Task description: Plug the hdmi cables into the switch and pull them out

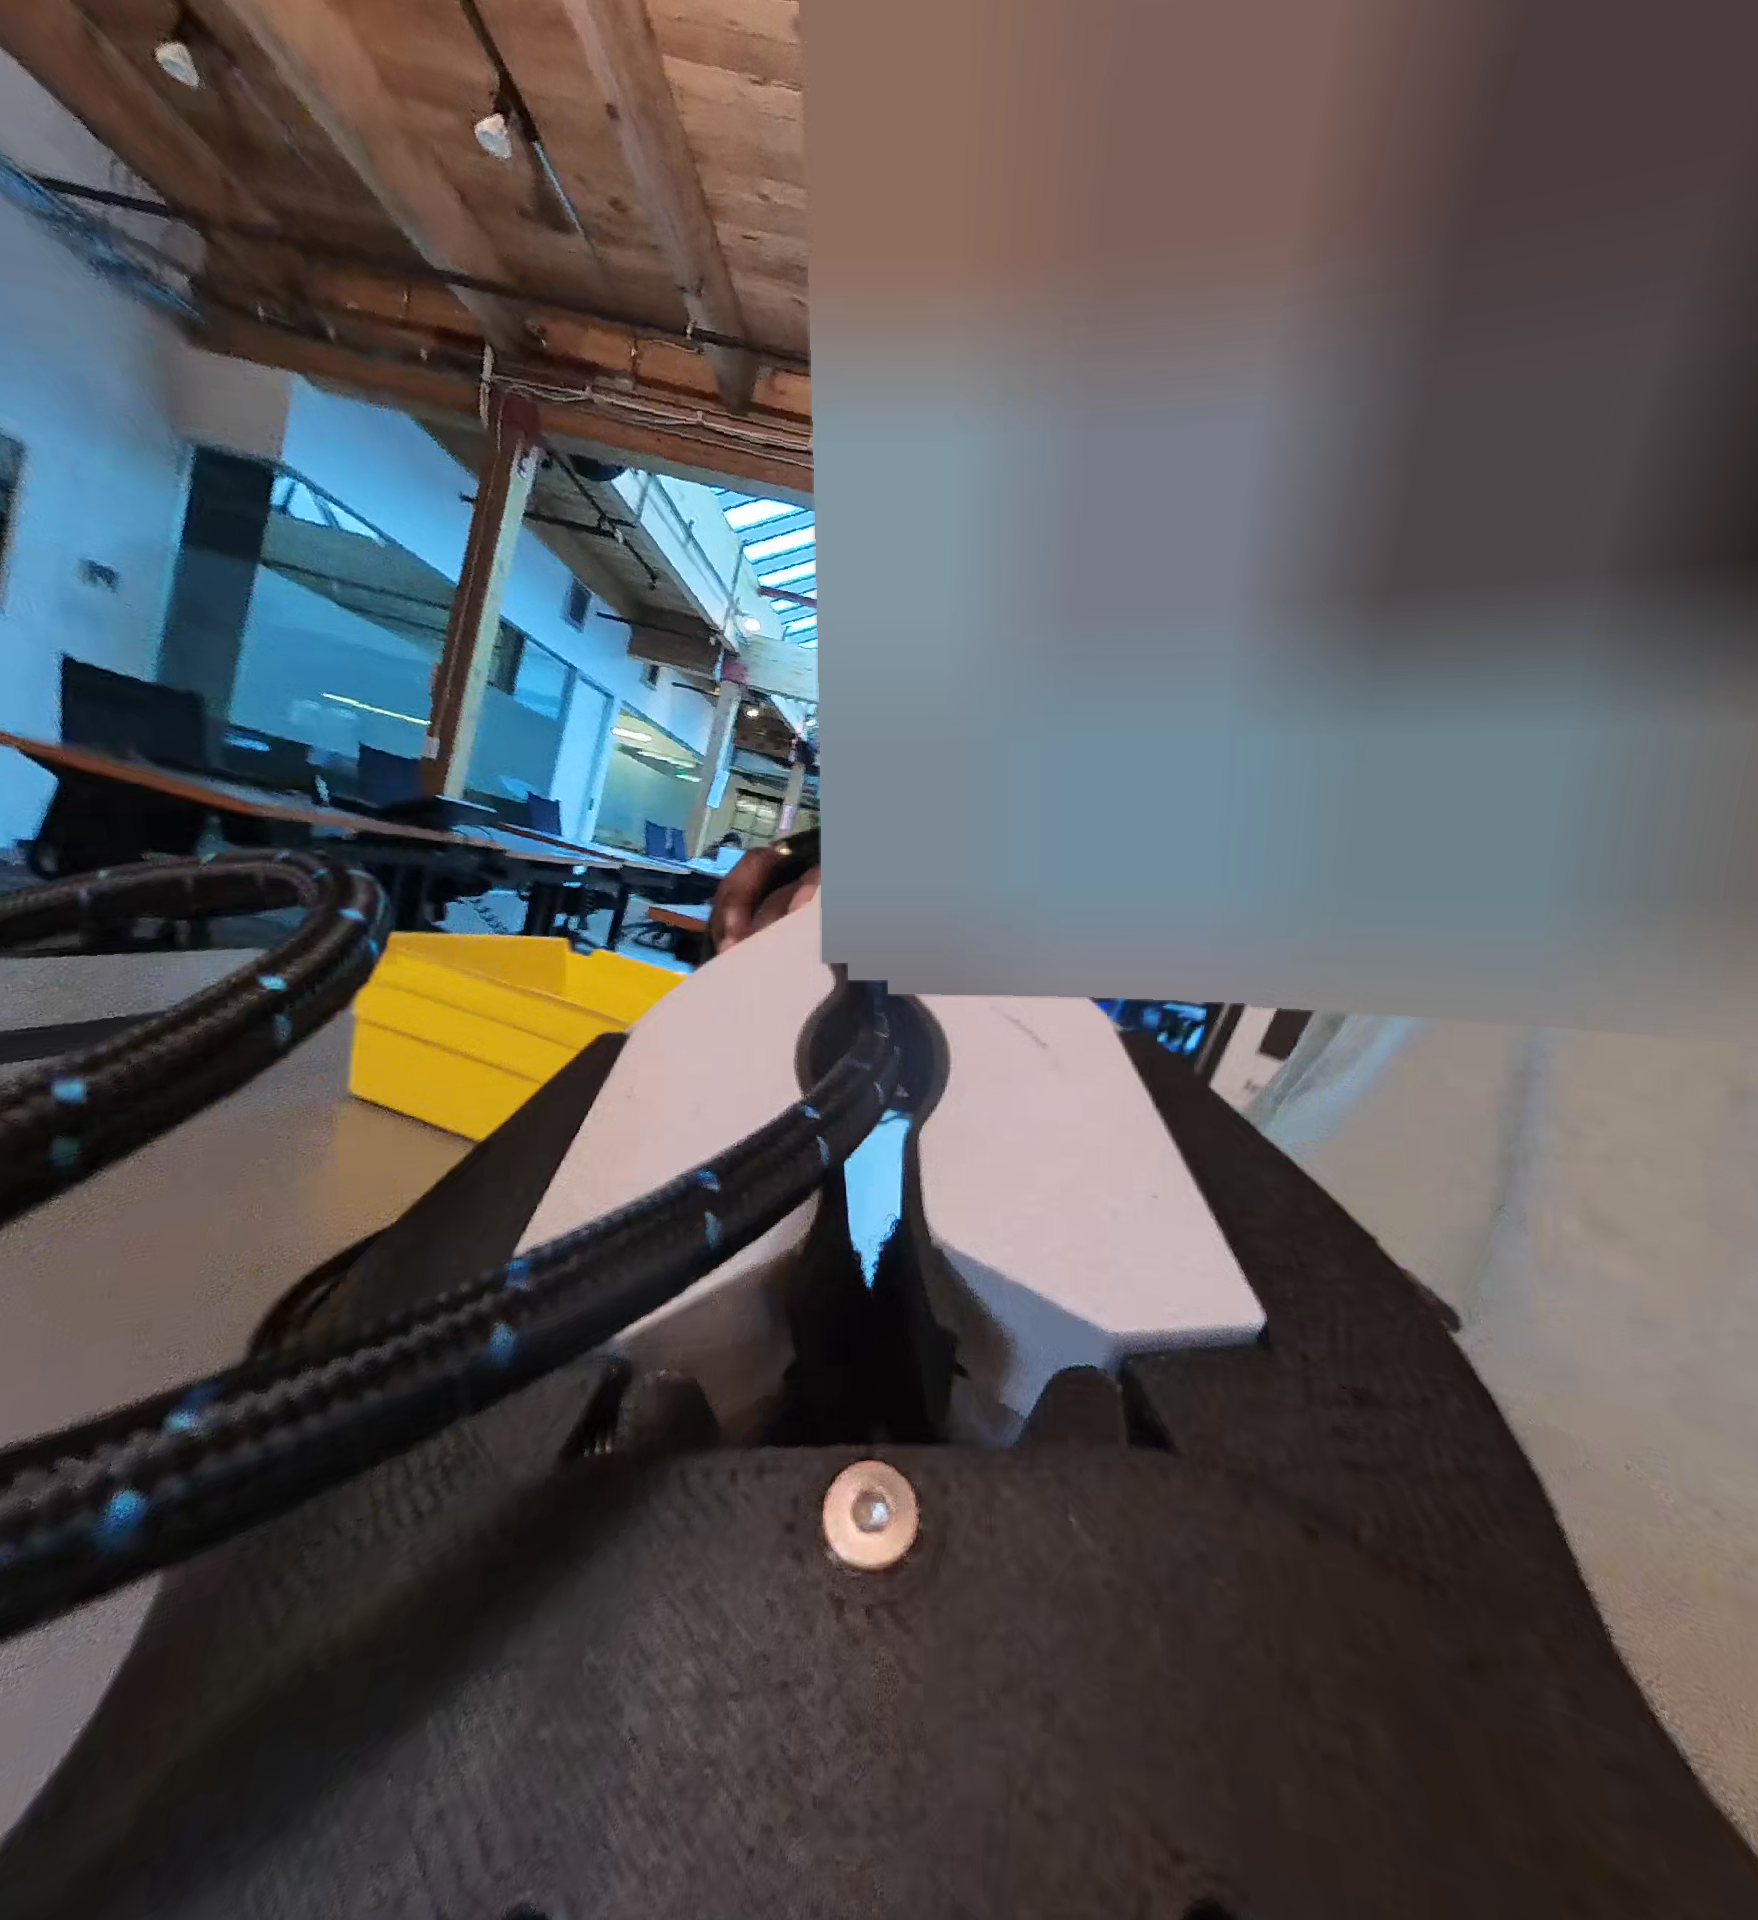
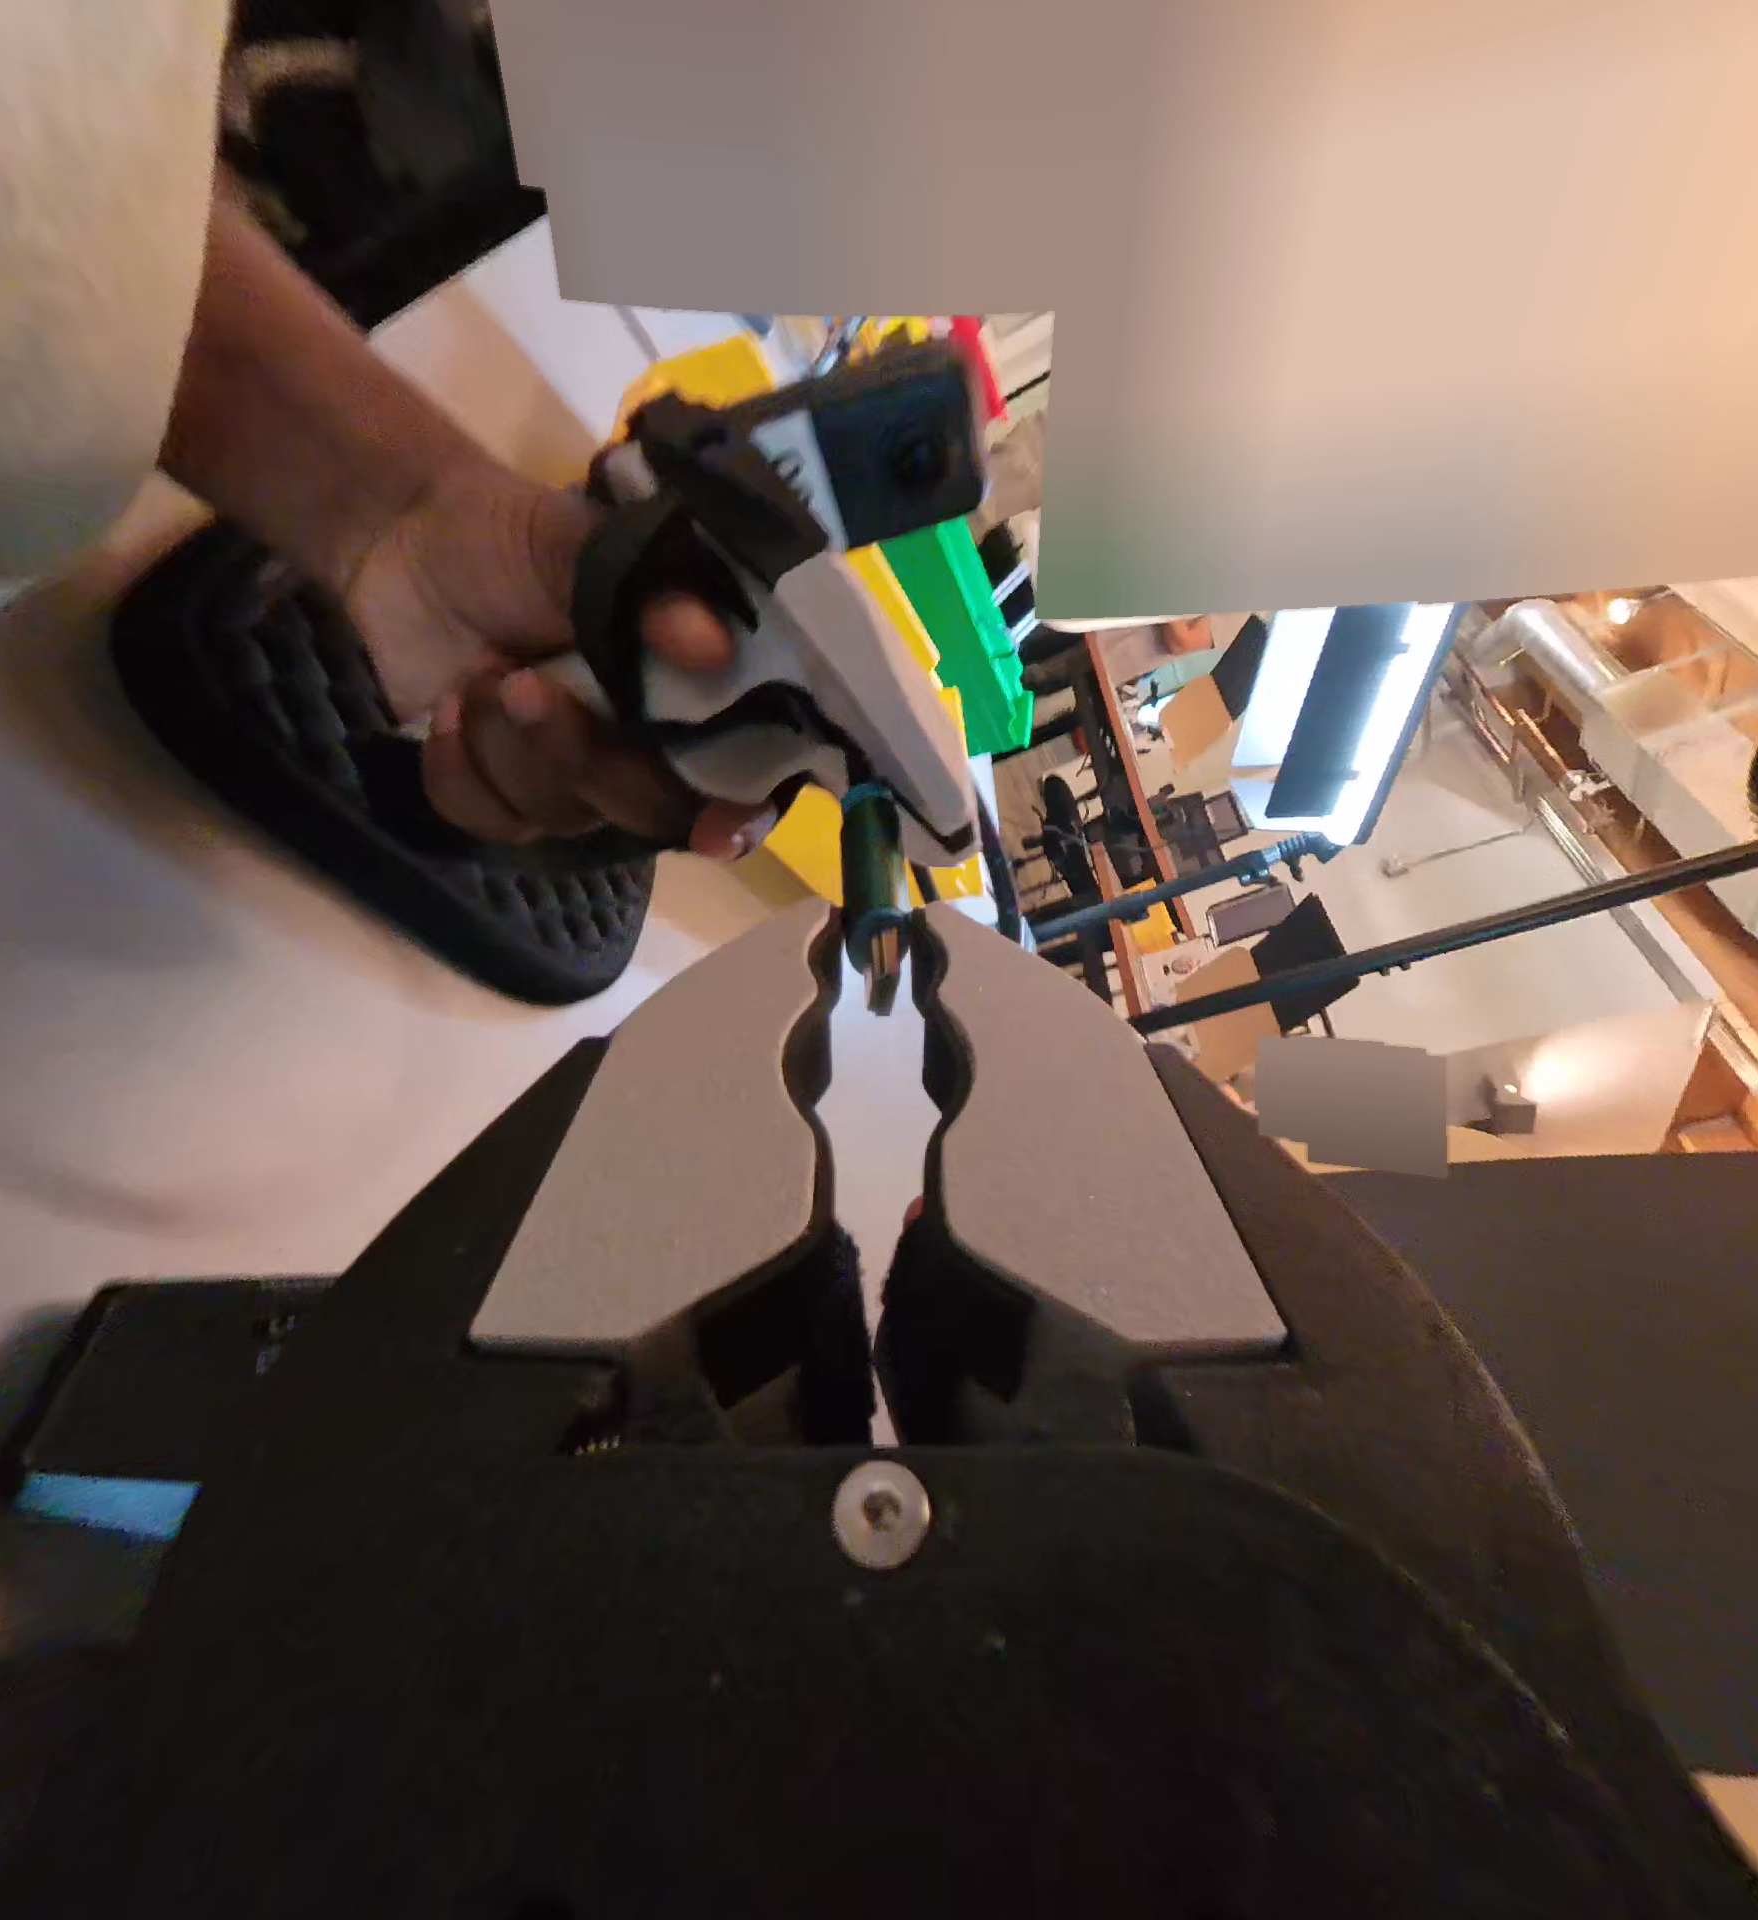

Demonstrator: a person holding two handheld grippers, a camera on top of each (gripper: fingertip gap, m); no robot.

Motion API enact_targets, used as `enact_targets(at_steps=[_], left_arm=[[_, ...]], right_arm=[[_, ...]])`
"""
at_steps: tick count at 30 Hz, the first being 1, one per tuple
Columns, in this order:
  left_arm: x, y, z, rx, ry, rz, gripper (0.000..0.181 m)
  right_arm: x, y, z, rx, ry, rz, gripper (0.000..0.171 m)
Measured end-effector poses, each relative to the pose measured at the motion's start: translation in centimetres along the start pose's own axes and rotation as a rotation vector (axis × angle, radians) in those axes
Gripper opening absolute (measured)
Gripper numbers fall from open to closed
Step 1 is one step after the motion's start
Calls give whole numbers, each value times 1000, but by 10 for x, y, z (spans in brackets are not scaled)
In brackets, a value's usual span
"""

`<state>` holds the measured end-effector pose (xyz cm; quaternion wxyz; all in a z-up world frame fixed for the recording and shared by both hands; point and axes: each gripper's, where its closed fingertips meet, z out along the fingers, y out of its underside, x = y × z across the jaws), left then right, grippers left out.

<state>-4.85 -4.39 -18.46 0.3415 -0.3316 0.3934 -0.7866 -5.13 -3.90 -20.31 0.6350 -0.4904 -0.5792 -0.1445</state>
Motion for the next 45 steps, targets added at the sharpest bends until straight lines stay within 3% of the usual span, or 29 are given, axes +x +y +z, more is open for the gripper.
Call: enact_targets(at_steps=[1, 4, 7, 12, 23, 25, 28, 31, 34, 39, 45], left_arm=[[0, 0, 0, -8, -10, 26, 3], [6, -1, 0, -31, 12, 55, 6], [5, 11, -1, -166, -6, 98, 43], [8, 18, -2, -272, -17, 162, 27], [8, 16, -2, -242, -46, -28, 21], [6, 16, -2, -241, -62, -11, 20], [-6, 18, -8, -285, -156, 113, 20], [-26, 9, -25, -333, -310, 302, 20], [-36, 10, -42, -398, -382, 381, 20], [-51, 28, -56, -499, -454, 448, 20], [-53, 41, -57, -553, -436, 487, 20]], right_arm=[[0, 1, 0, -24, 2, -34, 12], [3, -4, -1, -40, 23, -147, 12], [6, -5, -3, -69, 34, -250, 11], [5, -9, -6, -33, 6, -265, 11], [2, -9, -5, -45, -9, -293, 11], [2, -7, -4, -36, -12, -249, 11], [-2, 5, -5, -36, -85, 27, 14], [-13, 37, -21, -119, -180, 343, 43], [-62, 76, -45, -358, -419, 571, 63], [-125, 132, -69, -770, -596, 475, 60], [-134, 144, -48, -718, -602, 496, 39]])
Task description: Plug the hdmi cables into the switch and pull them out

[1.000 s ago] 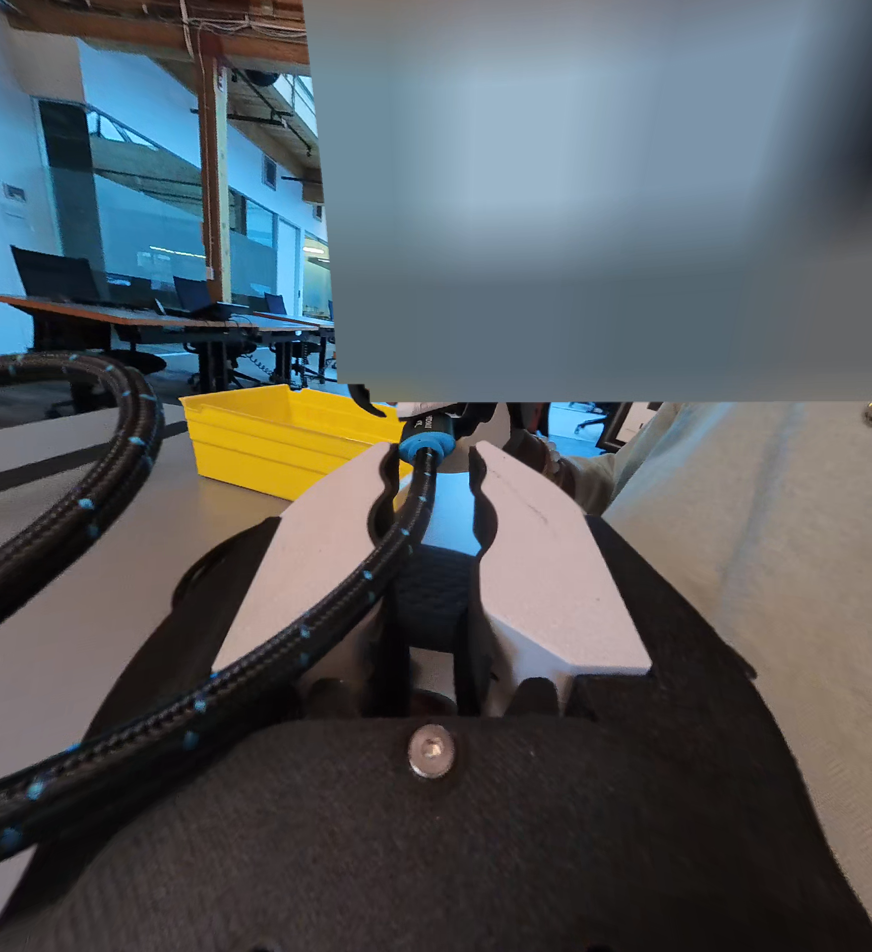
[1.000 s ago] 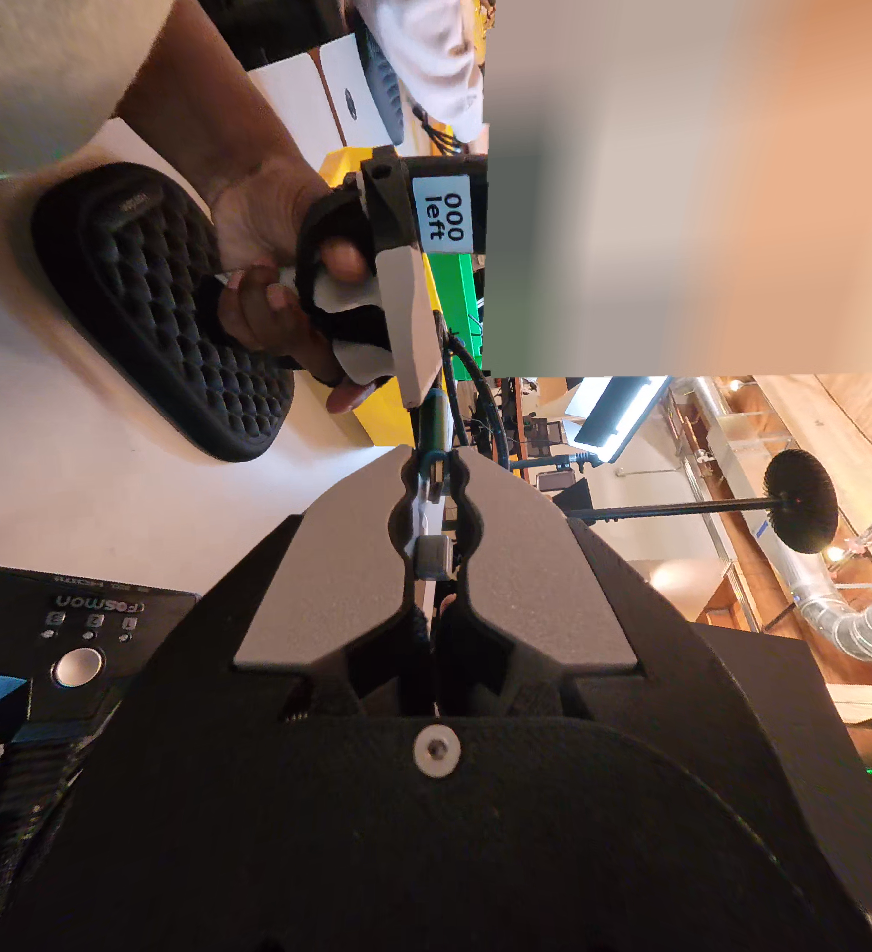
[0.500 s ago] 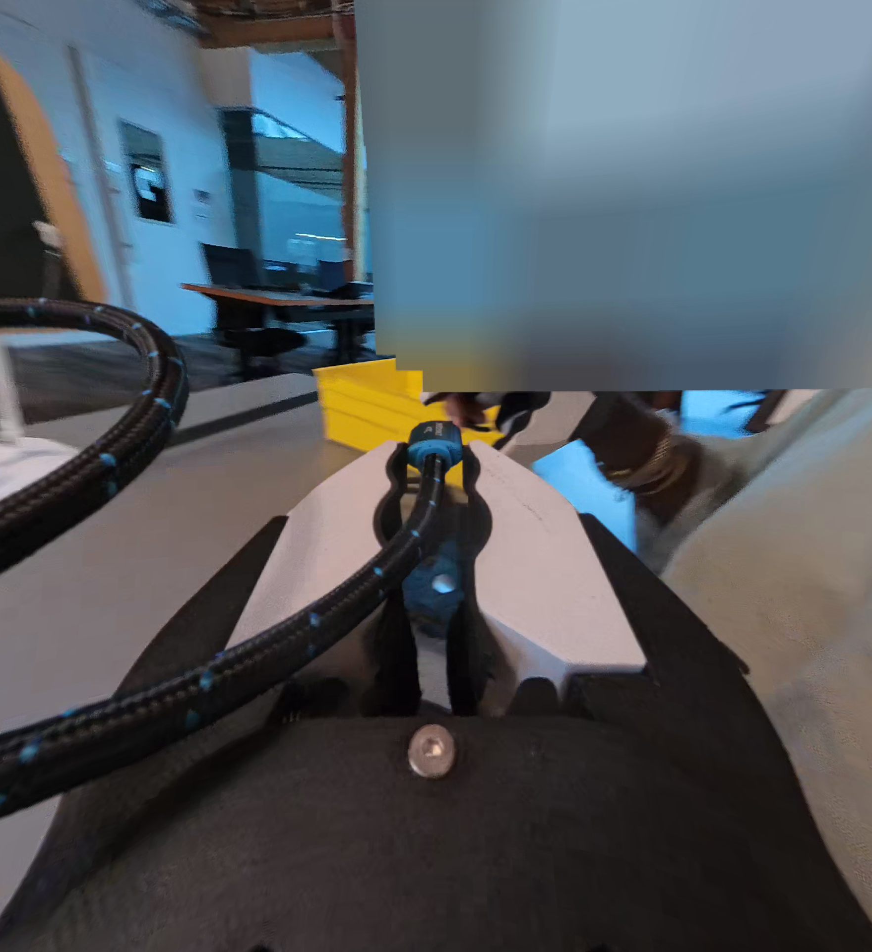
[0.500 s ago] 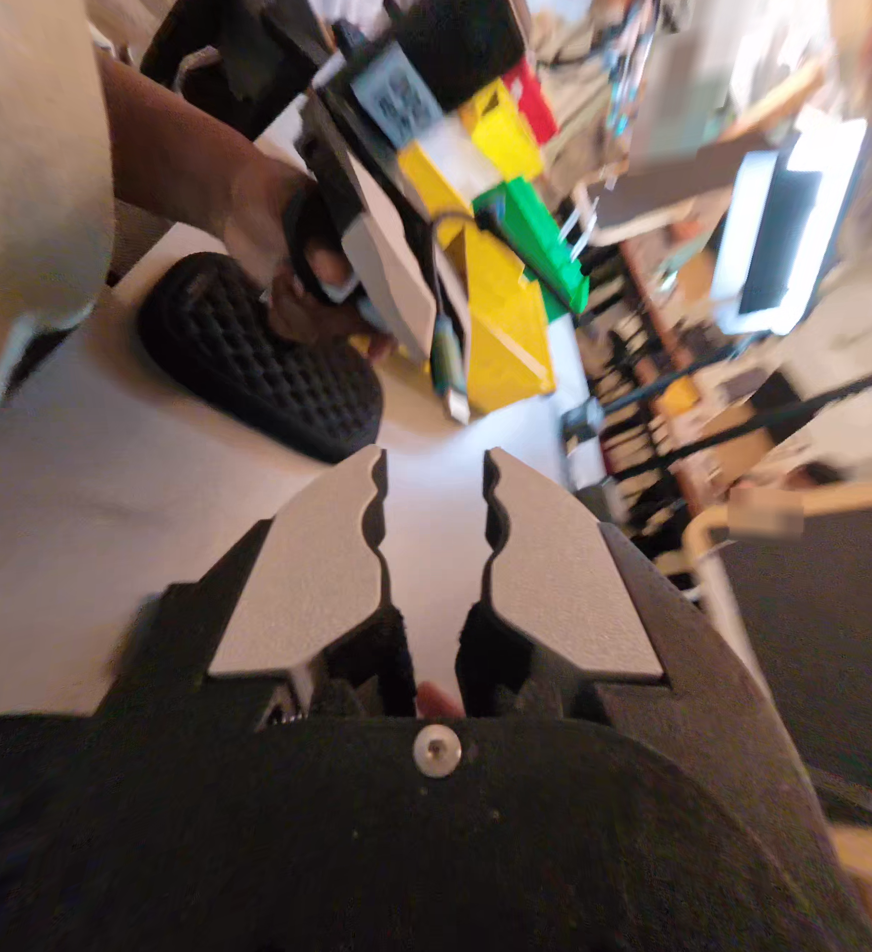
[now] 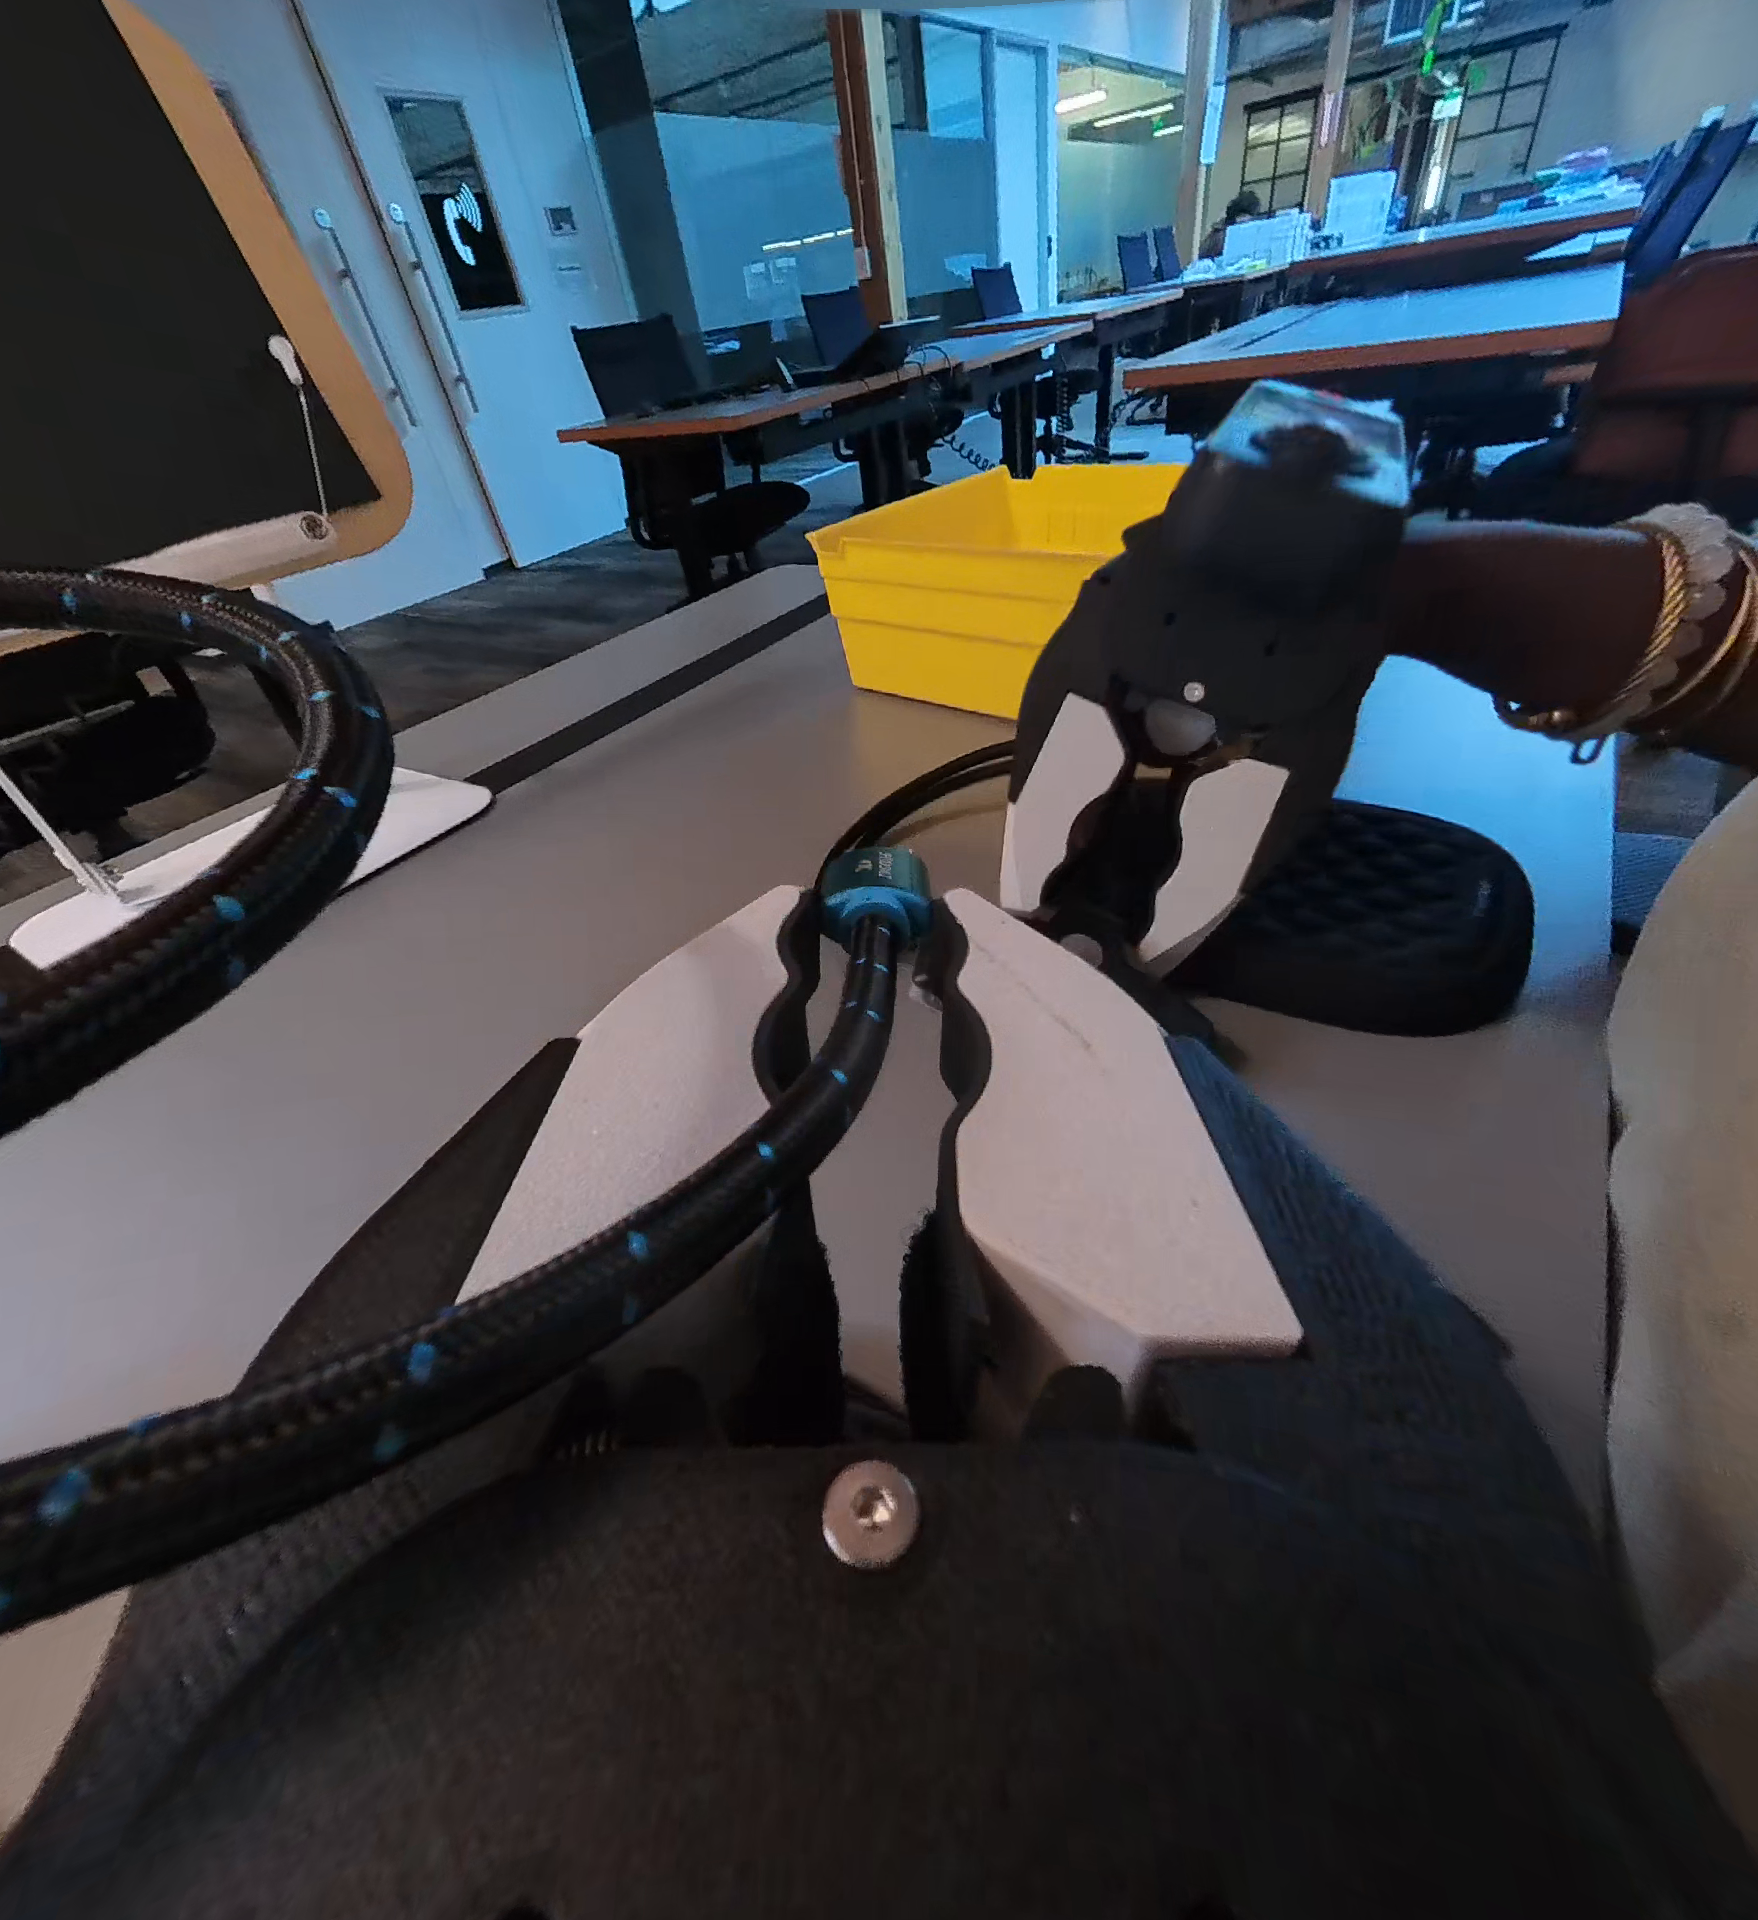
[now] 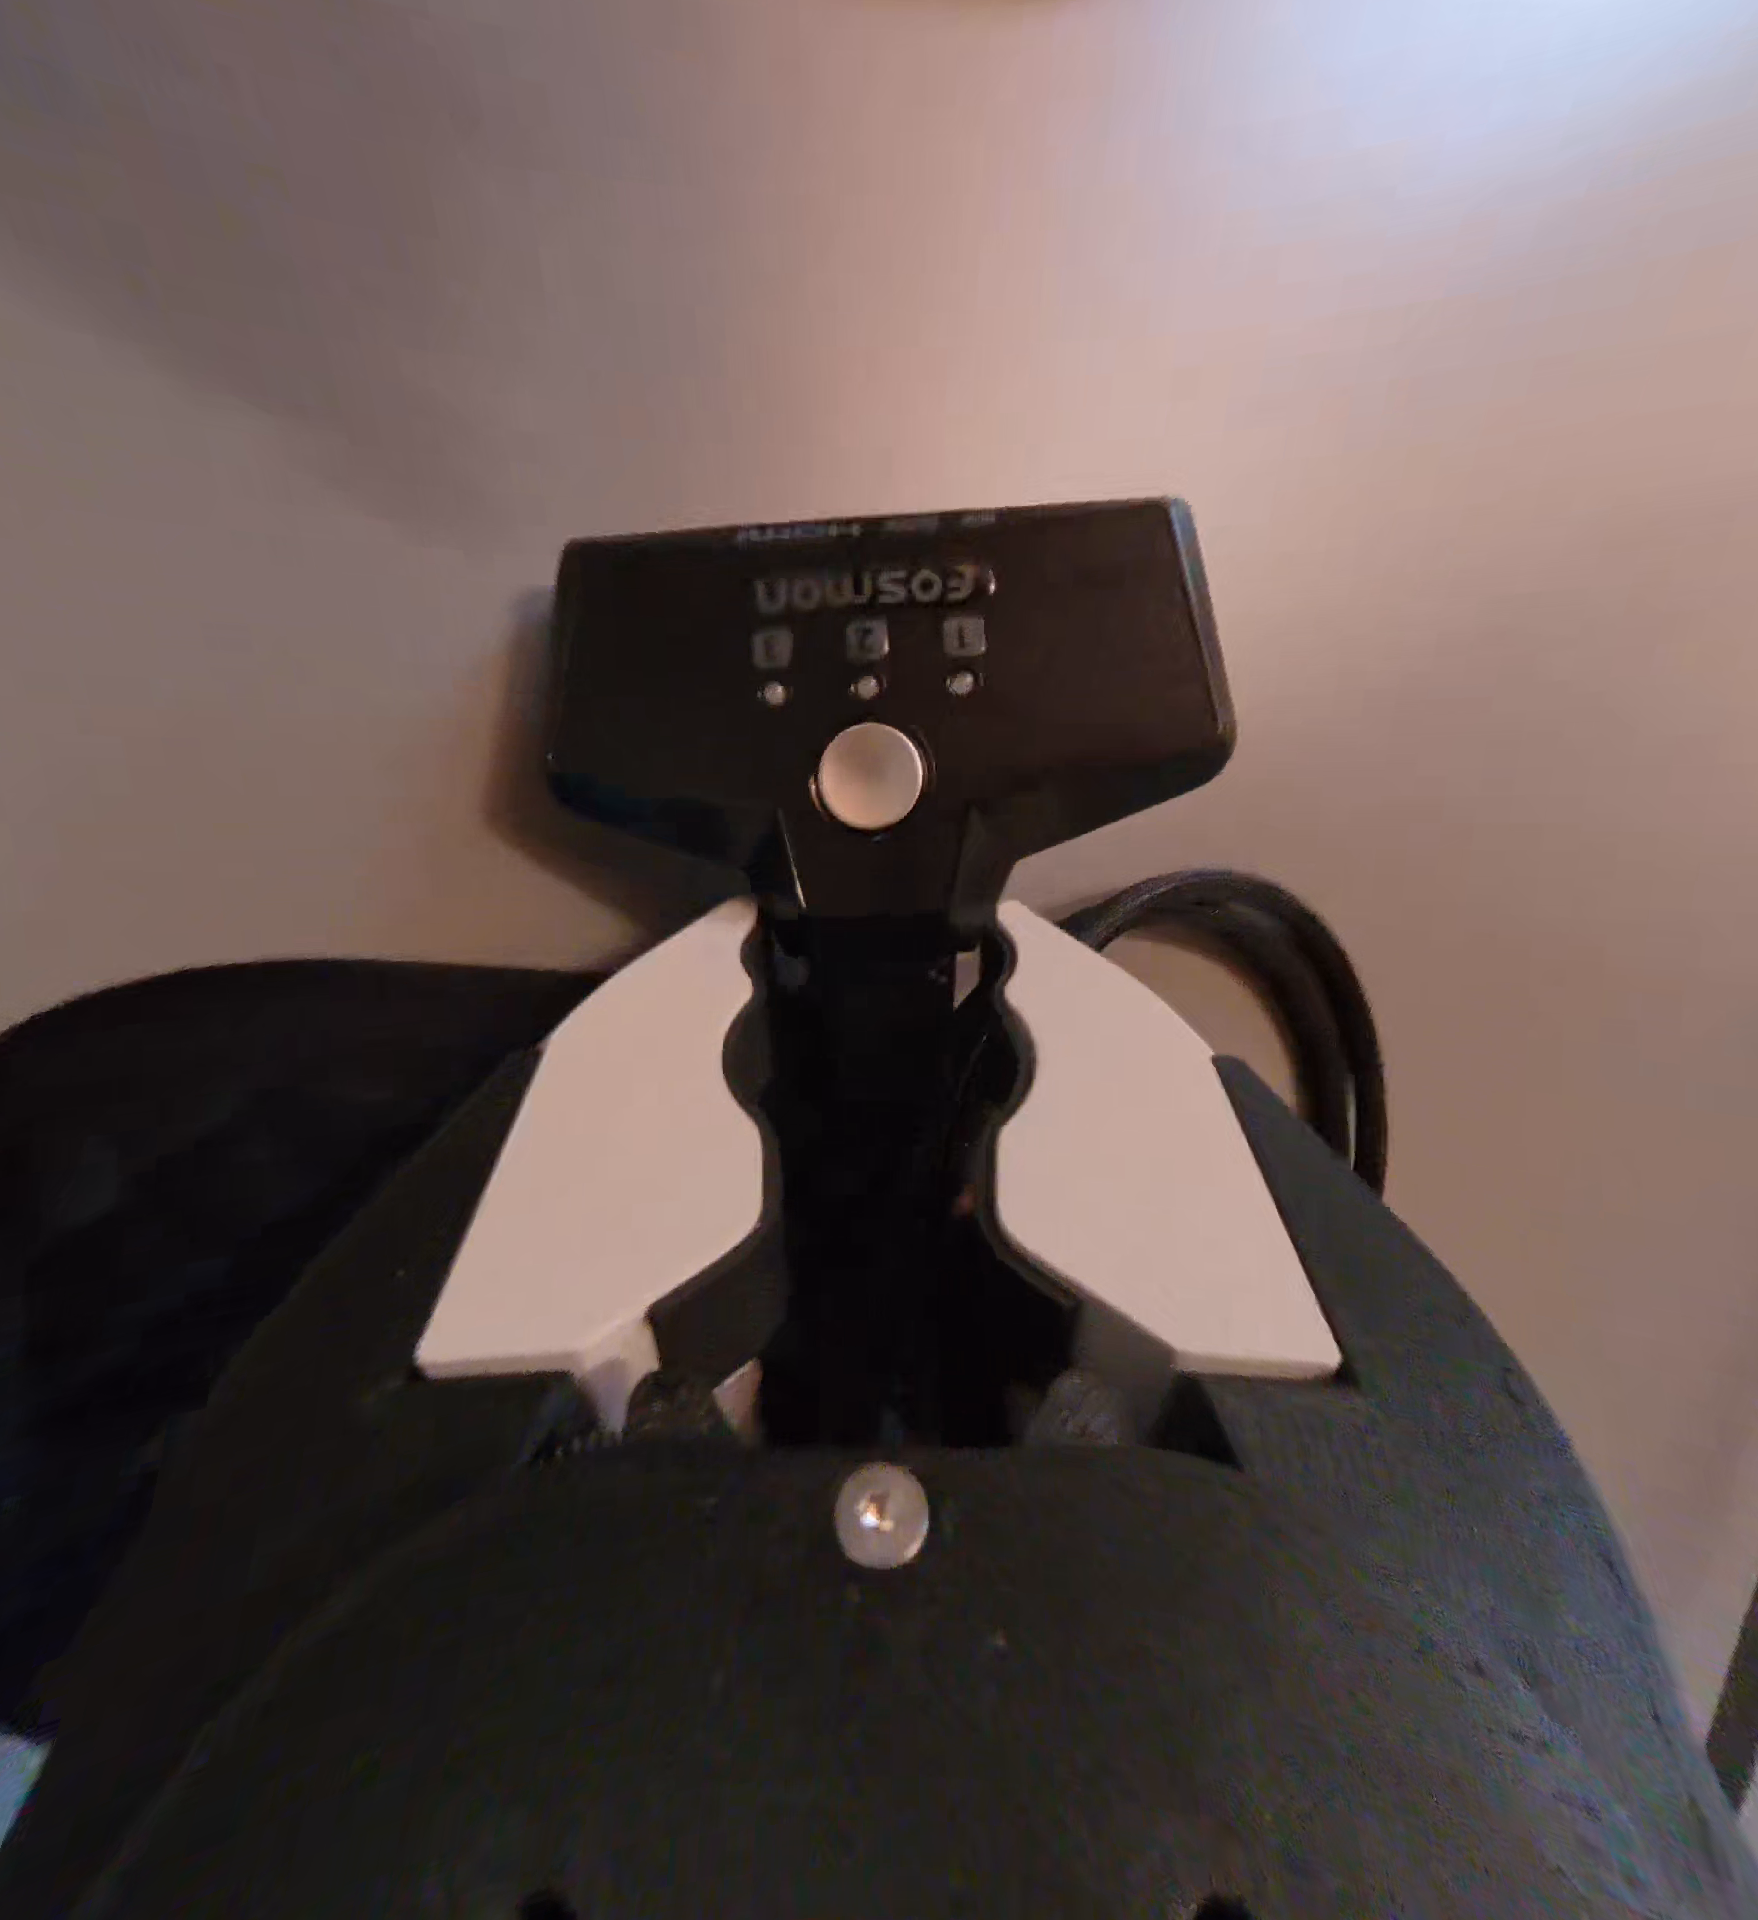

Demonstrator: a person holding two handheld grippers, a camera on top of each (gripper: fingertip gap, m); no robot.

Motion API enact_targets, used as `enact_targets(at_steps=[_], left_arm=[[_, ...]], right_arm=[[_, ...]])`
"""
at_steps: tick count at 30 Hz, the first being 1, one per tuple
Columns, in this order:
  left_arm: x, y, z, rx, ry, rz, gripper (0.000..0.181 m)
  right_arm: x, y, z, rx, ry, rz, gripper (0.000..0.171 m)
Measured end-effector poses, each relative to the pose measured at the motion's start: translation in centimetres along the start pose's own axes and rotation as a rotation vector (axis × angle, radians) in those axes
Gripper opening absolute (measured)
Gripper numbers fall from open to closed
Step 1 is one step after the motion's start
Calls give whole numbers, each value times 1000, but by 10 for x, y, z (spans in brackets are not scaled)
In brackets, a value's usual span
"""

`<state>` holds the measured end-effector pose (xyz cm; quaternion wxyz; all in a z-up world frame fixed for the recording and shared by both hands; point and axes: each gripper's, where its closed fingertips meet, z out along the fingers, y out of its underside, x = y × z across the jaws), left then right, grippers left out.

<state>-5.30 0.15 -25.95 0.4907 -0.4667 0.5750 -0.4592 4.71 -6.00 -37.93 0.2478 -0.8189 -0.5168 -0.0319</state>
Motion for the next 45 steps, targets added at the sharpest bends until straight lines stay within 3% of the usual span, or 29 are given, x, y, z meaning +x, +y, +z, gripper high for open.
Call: enact_targets(at_steps=[7, 12, 26, 45], left_arm=[[11, -1, -3, 32, 84, 48, 21], [21, -5, 2, 68, 146, 92, 20], [46, 8, 14, 8, 284, 176, 20], [77, 6, 12, -3, 357, 143, 21]], right_arm=[[2, -36, -34, 492, -89, 104, 36], [-4, -50, -52, 610, -163, 118, 36], [-26, -52, -55, 595, -307, 79, 36], [-7, -46, -51, 610, -209, 186, 36]])
